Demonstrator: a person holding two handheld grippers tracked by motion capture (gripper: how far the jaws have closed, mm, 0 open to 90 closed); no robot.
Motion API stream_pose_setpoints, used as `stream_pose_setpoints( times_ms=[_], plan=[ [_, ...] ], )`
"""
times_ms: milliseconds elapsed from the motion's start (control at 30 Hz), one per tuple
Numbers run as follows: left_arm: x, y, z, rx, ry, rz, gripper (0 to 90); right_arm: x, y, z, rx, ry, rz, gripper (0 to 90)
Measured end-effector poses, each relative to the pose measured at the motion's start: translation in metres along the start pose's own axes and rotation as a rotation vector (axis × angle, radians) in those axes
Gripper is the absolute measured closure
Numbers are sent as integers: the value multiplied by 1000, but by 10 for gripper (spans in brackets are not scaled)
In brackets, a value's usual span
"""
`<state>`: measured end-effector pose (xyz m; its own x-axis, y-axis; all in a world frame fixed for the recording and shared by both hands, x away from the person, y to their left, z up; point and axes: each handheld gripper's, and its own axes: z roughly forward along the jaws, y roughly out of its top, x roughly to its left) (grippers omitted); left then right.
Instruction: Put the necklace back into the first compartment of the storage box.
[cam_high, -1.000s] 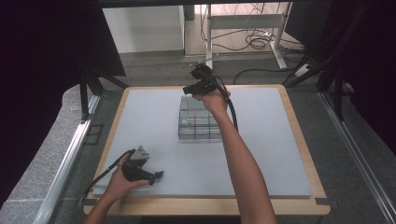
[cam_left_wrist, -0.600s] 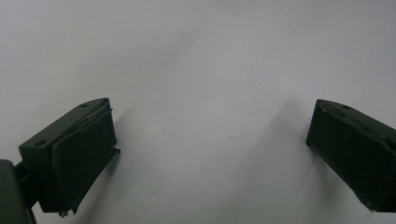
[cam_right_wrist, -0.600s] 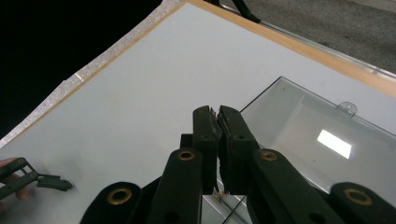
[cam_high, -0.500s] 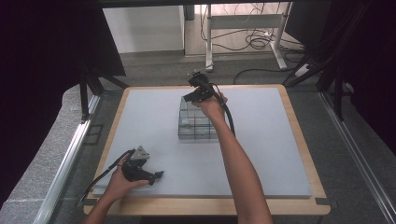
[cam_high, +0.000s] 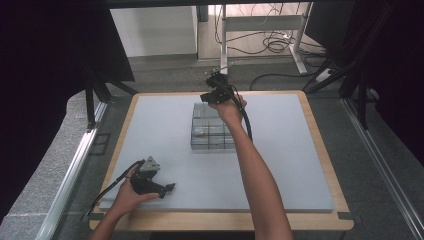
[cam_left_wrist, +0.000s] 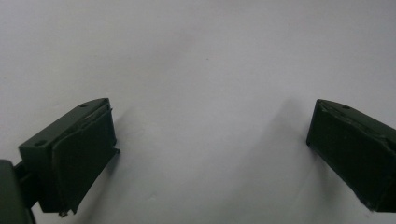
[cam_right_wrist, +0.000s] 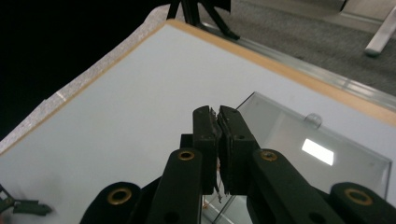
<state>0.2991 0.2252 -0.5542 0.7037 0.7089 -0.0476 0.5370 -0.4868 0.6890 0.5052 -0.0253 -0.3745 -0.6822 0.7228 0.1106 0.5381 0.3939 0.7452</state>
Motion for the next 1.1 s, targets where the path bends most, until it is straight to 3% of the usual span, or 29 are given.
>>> stream_pose_setpoints(
  times_ms=[67, 300, 533, 800, 1100],
  plan=[
    [0, 0, 0, 1, -1, 0, 12, 2, 8, -7, -24, -27, -17, 844],
    [0, 0, 0, 0, -2, -1, 12, 3, 19, -16, -44, -45, -35, 844],
    [0, 0, 0, 1, -2, -1, 12, 6, 19, -13, -30, -33, -36, 844],
    [0, 0, 0, 0, 0, 0, 12, 9, 7, 6, 32, -1, -36, 843],
    [0, 0, 0, 1, 0, 0, 12, 5, -22, 40, 119, 24, -13, 841]
  ],
)
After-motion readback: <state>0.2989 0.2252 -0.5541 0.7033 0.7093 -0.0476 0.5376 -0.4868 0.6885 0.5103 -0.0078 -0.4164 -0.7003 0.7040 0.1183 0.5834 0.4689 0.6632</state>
